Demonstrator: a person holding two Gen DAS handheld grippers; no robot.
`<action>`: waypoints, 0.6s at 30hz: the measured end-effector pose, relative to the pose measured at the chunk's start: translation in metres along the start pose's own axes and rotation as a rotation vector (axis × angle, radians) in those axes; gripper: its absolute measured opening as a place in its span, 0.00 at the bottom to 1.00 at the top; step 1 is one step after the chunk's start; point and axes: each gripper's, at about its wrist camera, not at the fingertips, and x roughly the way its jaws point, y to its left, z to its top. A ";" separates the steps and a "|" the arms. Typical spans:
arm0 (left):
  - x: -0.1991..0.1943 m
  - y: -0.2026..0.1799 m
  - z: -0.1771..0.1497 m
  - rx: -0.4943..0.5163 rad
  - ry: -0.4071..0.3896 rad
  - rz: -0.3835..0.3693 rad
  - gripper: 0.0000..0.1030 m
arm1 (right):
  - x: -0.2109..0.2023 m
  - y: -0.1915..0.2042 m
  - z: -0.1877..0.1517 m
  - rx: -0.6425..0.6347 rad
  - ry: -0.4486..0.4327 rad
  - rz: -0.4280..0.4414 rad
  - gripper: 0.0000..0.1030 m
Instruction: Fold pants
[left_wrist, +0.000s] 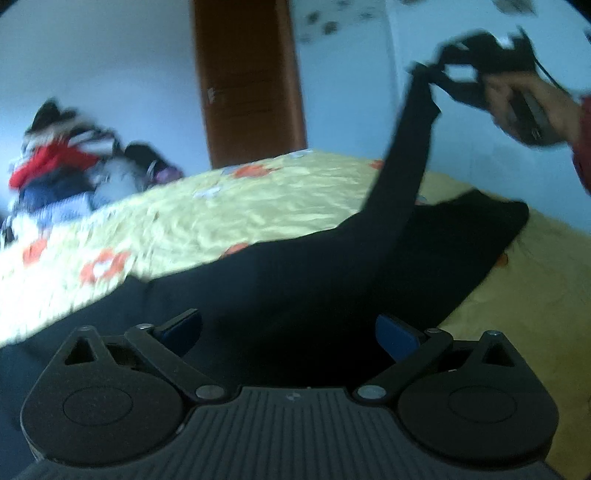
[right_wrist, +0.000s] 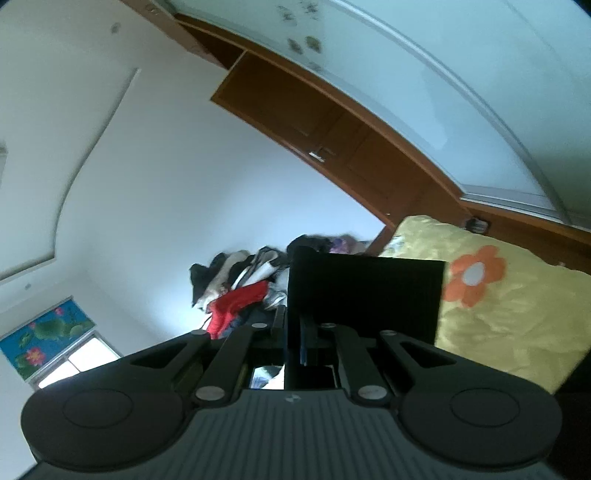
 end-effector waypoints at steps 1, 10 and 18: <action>0.005 -0.005 0.001 0.031 -0.002 0.017 0.92 | 0.001 0.002 0.000 -0.001 0.002 0.001 0.06; 0.031 0.027 0.007 -0.175 0.036 -0.054 0.11 | 0.007 0.000 0.005 0.019 0.014 -0.030 0.06; 0.015 0.040 0.009 -0.234 0.000 -0.125 0.11 | -0.055 0.007 0.005 -0.138 -0.076 -0.048 0.06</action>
